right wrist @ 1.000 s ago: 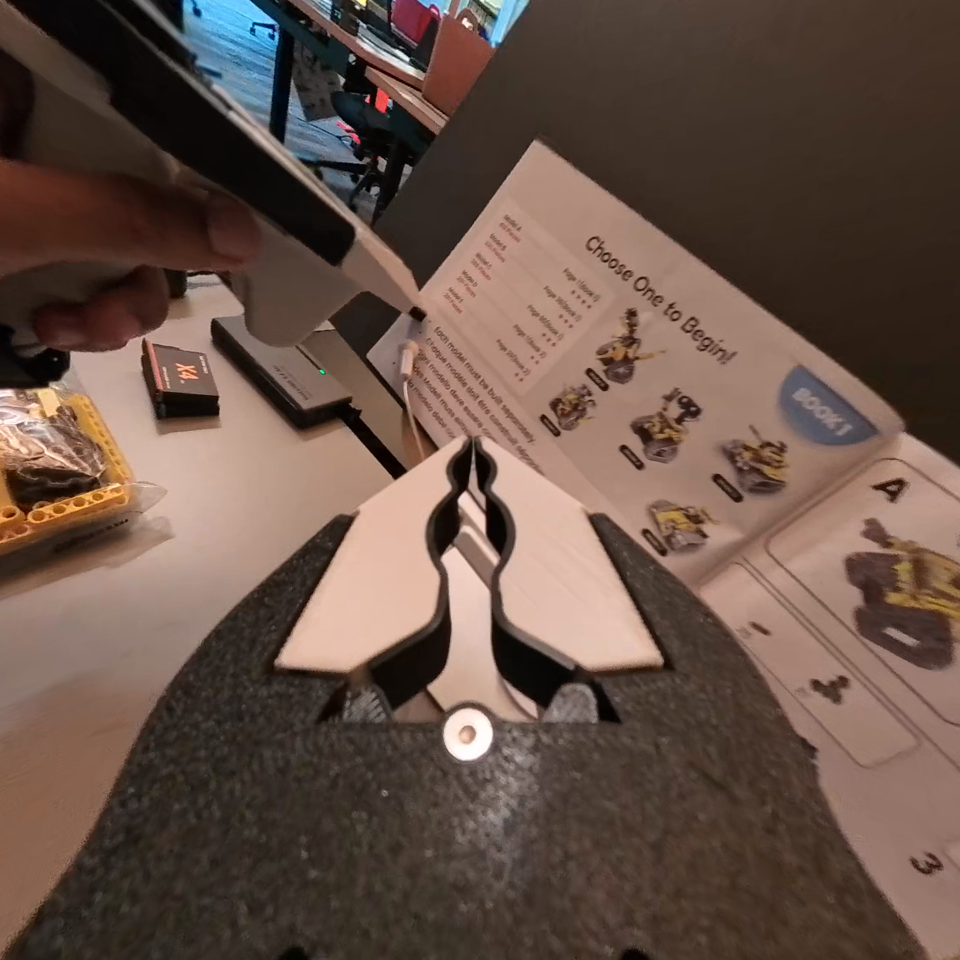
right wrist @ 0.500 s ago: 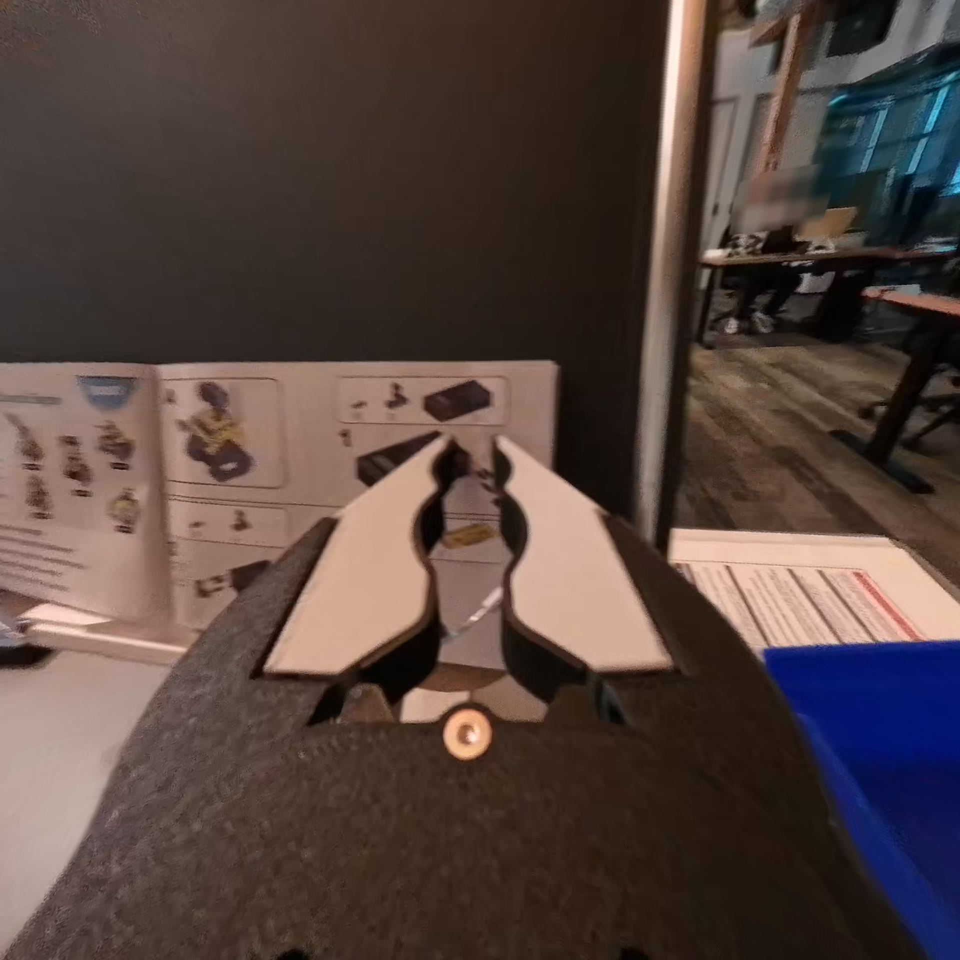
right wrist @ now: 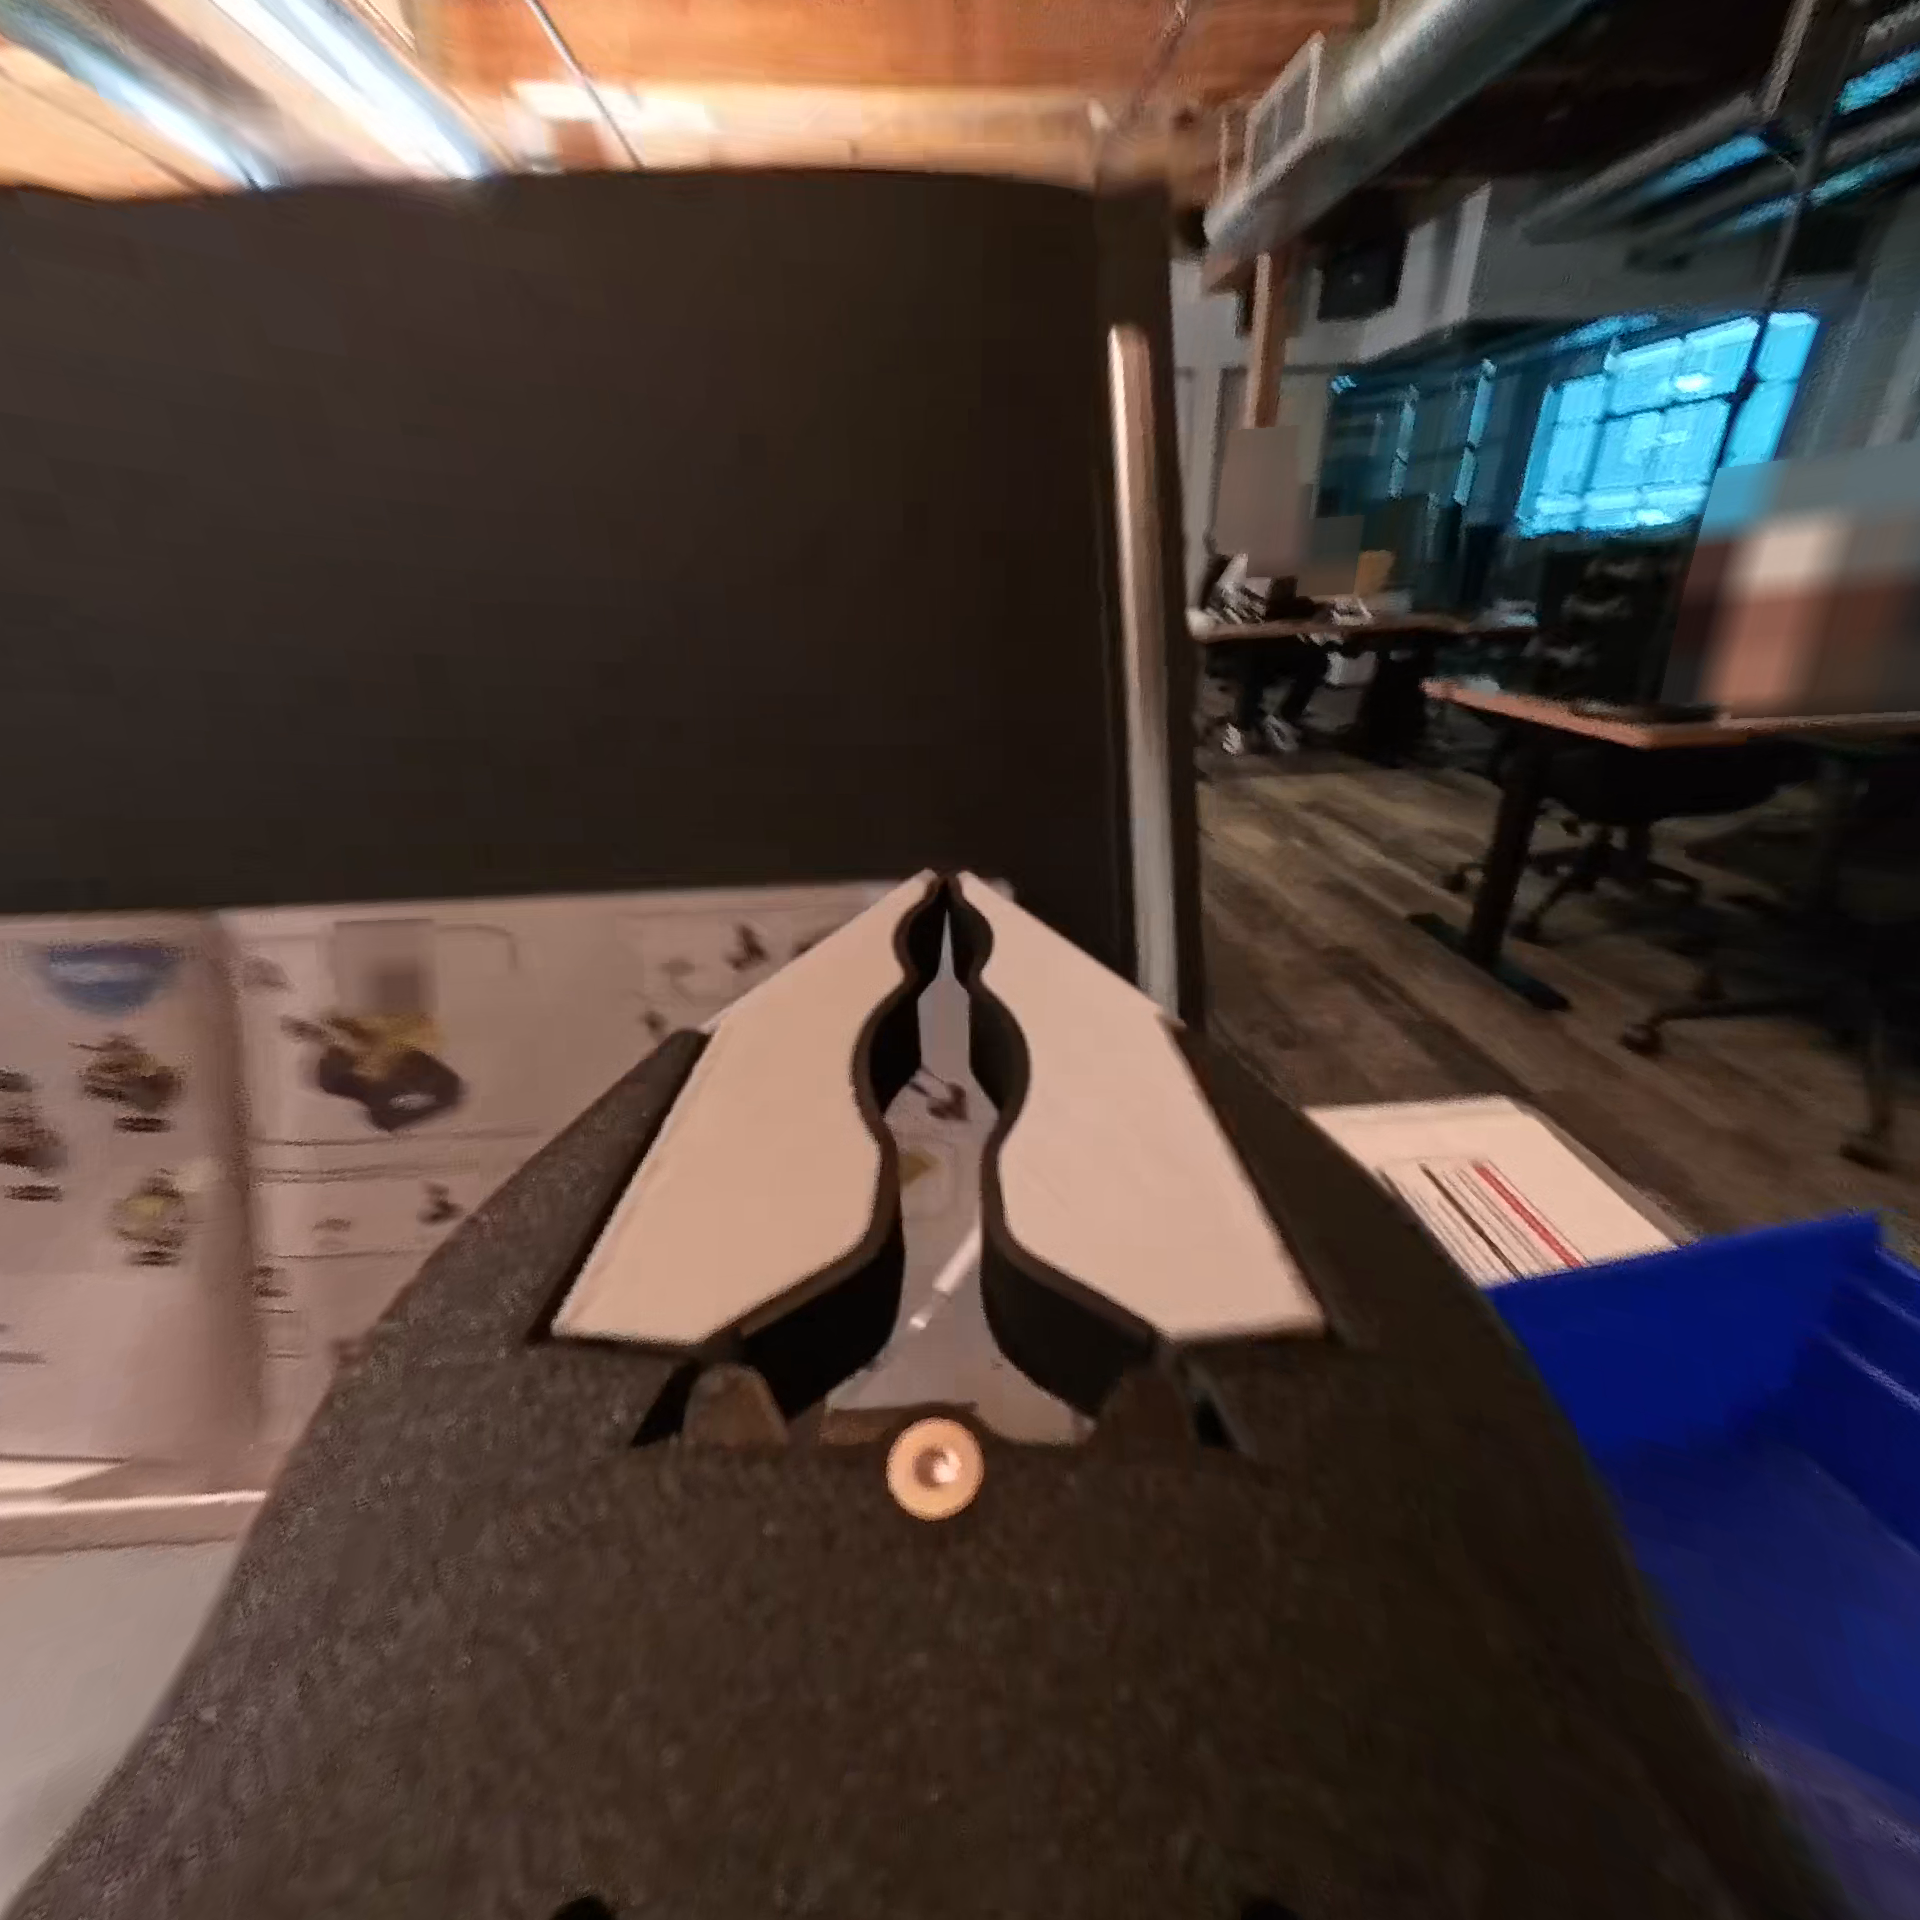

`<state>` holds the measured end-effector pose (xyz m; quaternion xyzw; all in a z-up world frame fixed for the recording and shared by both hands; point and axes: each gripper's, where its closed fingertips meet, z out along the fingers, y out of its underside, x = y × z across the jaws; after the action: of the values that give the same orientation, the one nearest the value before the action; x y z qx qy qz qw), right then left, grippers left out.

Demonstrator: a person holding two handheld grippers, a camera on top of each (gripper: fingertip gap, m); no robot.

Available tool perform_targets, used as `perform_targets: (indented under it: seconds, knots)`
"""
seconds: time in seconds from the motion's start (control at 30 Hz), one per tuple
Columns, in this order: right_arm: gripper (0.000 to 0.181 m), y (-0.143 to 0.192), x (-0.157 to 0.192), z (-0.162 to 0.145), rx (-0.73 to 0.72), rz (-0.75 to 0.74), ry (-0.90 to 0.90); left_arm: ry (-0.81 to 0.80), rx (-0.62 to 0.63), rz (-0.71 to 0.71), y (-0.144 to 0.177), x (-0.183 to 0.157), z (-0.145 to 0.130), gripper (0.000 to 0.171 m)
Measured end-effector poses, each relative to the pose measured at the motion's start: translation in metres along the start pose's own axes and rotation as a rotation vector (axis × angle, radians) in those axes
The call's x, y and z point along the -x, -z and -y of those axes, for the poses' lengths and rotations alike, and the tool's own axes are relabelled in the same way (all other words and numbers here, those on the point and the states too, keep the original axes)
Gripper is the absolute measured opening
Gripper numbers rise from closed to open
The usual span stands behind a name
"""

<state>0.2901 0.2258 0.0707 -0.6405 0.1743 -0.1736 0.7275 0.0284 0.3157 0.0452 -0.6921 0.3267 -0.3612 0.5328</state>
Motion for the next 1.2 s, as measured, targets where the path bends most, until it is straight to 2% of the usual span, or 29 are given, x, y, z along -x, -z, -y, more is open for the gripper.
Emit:
perform_targets:
  seconds: [0.1, 0.13, 0.2, 0.23, 0.27, 0.37, 0.5, 0.6, 0.67, 0.73, 0.8, 0.9, 0.97, 1.07, 1.2]
  knots:
    - [0.0, 0.032, 0.036, 0.052, -0.114, 0.192, -0.105, -0.009, -0.027, -0.07, 0.006, -0.03, 0.01, 0.0]
    - [0.0, 0.05, 0.056, 0.07, -0.153, 0.311, -0.153, -0.021, -0.032, -0.091, 0.008, -0.042, 0.012, 0.0]
    - [0.0, 0.097, 0.11, 0.099, -0.192, 0.671, -0.196, -0.067, -0.038, -0.132, 0.013, -0.068, 0.015, 0.0]
    - [0.0, 0.116, 0.128, 0.103, -0.175, 0.79, -0.192, -0.09, -0.039, -0.145, 0.016, -0.08, 0.013, 0.0]
    - [0.0, 0.125, 0.135, 0.101, -0.147, 0.839, -0.161, -0.112, -0.038, -0.152, 0.019, -0.09, 0.009, 0.0]
    - [0.0, 0.127, 0.13, 0.068, -0.026, 0.827, 0.027, -0.207, 0.027, -0.161, 0.025, -0.114, -0.031, 0.0]
    - [0.0, 0.151, 0.098, -0.016, 0.188, 0.854, 0.203, -0.372, 0.18, -0.147, 0.04, -0.115, -0.124, 0.0]
    - [0.0, 0.15, 0.053, -0.085, 0.252, 0.748, 0.372, -0.333, 0.282, -0.204, 0.051, -0.11, -0.19, 0.0]
    - [0.0, 0.15, 0.036, -0.129, 0.313, 0.766, 0.379, -0.249, 0.301, -0.229, 0.053, -0.106, -0.214, 0.001]
    - [0.0, 0.15, 0.027, -0.165, 0.388, 0.791, 0.353, -0.204, 0.329, -0.249, 0.052, -0.104, -0.224, 0.002]
    - [0.0, 0.151, 0.022, -0.183, 0.43, 0.813, 0.377, -0.213, 0.323, -0.221, 0.048, -0.097, -0.224, 0.004]
    - [0.0, 0.155, 0.02, -0.187, 0.368, 0.852, 0.453, -0.271, 0.319, -0.126, 0.048, -0.082, -0.226, 0.017]
    - [0.0, 0.157, 0.017, -0.194, 0.377, 0.851, 0.439, -0.306, 0.333, -0.088, 0.049, -0.074, -0.228, 0.022]
    - [0.0, 0.16, 0.015, -0.205, 0.469, 0.834, 0.369, -0.272, 0.343, -0.107, 0.05, -0.072, -0.229, 0.028]
    - [0.0, 0.154, 0.004, -0.209, 0.432, 0.768, 0.422, -0.244, 0.384, -0.137, 0.052, -0.071, -0.235, 0.034]
